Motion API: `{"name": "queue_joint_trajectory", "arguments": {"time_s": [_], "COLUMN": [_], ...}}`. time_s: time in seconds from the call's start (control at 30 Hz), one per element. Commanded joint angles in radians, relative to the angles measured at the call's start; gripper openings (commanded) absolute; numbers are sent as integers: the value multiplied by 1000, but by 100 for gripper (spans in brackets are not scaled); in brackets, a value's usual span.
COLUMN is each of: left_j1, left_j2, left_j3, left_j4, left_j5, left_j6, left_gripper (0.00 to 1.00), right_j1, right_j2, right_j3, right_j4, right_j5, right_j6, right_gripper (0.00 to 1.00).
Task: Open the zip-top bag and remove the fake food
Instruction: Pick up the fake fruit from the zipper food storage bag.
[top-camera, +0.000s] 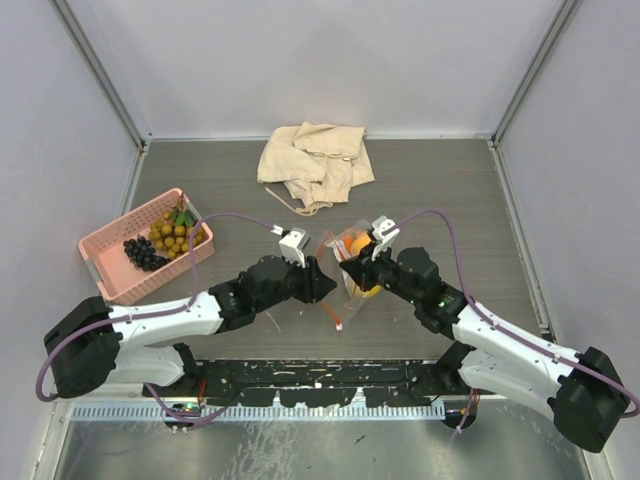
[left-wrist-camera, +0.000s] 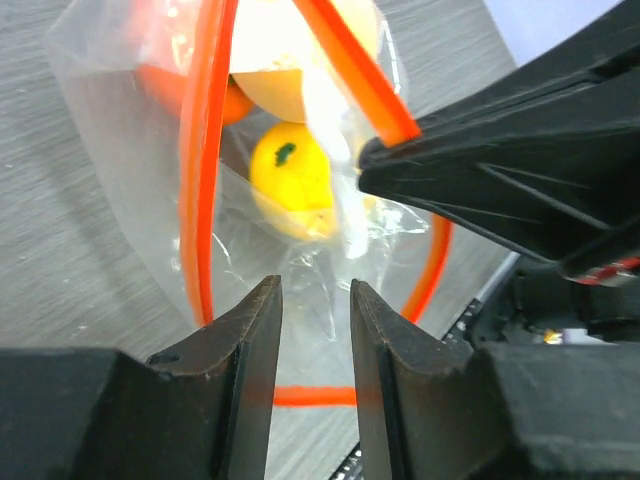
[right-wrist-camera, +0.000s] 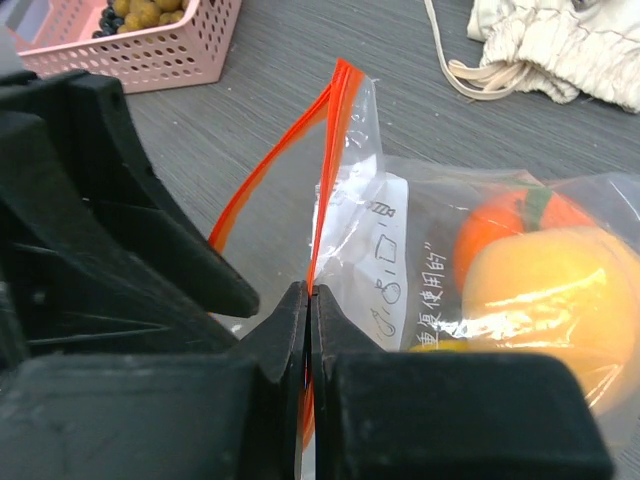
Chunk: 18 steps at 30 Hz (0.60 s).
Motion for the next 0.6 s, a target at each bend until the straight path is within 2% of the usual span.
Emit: {"name": "queue_joint_trajectory", "arguments": {"time_s": [0.0,0.1,0.27,0.37,0.5,0.57], "left_j1": [-3,-3,-3,-3,-3,-3], "left_j2": [27,45,134,165,164,150], "left_j3": [8,-31,-46,-82,-145,-166], "left_j4": [99,196,250,324,393,399], "left_j5": [-105,-104,-77,-53,-47,-45], "left_j6": [160,235,302,309,288,282], "left_gripper": [34,34,34,34,36,38], "right_j1": [0,1,1,1,2,2], "right_j2": [13,46,119,151,113,63], "right_j3": [88,141,201,215,205,180], "right_j4": [34,22,2,-29,-57,-69], "right_j5": [-66,-149,-237,-246,-243,-228], "right_j6": [3,6,13,9,13,23], "right_gripper": [3,3,6,14,34,41]}}
